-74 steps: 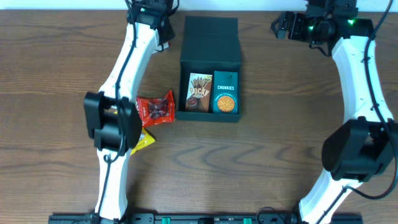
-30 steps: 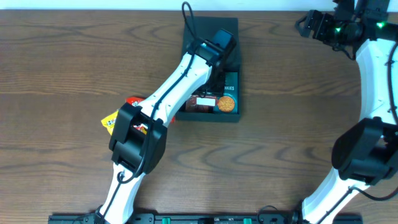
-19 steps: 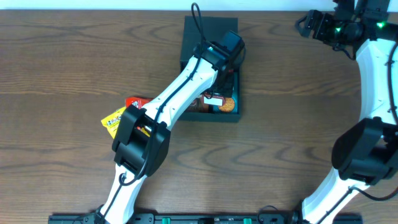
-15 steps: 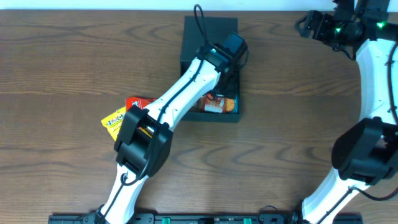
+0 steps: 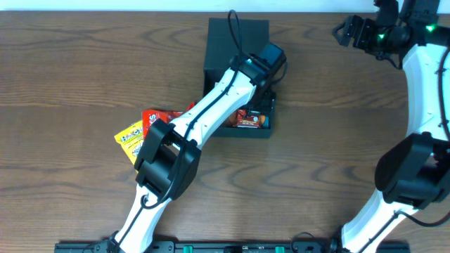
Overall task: Pack container
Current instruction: 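Lower the Hello Panda box into the green box beside the Pocky box, then open the left gripper and withdraw it from the green box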
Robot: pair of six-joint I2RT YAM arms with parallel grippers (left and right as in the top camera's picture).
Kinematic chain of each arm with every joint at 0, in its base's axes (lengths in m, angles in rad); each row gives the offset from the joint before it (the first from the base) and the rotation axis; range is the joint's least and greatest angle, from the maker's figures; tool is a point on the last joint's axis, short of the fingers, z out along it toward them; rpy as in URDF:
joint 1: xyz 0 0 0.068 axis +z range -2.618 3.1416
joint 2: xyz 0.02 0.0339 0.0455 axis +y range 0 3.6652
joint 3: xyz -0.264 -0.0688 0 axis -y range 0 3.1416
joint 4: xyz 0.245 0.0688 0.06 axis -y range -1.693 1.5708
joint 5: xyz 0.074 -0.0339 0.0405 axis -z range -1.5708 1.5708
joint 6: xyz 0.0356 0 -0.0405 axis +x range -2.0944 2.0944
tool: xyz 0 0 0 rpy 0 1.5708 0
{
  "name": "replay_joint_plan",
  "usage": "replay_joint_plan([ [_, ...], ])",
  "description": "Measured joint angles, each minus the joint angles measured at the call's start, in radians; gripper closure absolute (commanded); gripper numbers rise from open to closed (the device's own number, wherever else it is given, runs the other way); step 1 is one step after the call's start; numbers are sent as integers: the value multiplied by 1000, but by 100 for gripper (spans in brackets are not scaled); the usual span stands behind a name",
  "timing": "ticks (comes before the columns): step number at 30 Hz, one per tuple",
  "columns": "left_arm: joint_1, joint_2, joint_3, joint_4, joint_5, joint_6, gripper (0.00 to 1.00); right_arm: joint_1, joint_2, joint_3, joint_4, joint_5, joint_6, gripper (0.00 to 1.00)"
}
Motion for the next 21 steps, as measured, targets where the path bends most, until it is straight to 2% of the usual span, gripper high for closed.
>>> replay_joint_plan([
  [7,8,-16,151,-72,-68,0,14,0,0,0,-3,0,-1,1],
  [8,13,-22,167,-81,-77,0,18,0,0,0,-3,0,-1,1],
  [9,19,-31,181,-88,-92,-3,27,0,0,0,-3,0,-1,1],
  [10,27,-44,190,-97,-107,-11,43,0,0,0,-4,0,-1,1],
  [12,44,-66,197,-125,-143,-32,83,0,0,0,-7,0,-2,1],
  [13,56,-77,198,-142,-164,-50,94,0,0,0,-11,0,-3,1],
  [17,100,-85,185,-170,-213,-95,94,0,0,0,-15,0,-4,1],
  [21,124,-84,75,-118,-231,-114,94,0,0,0,-14,0,-5,1],
])
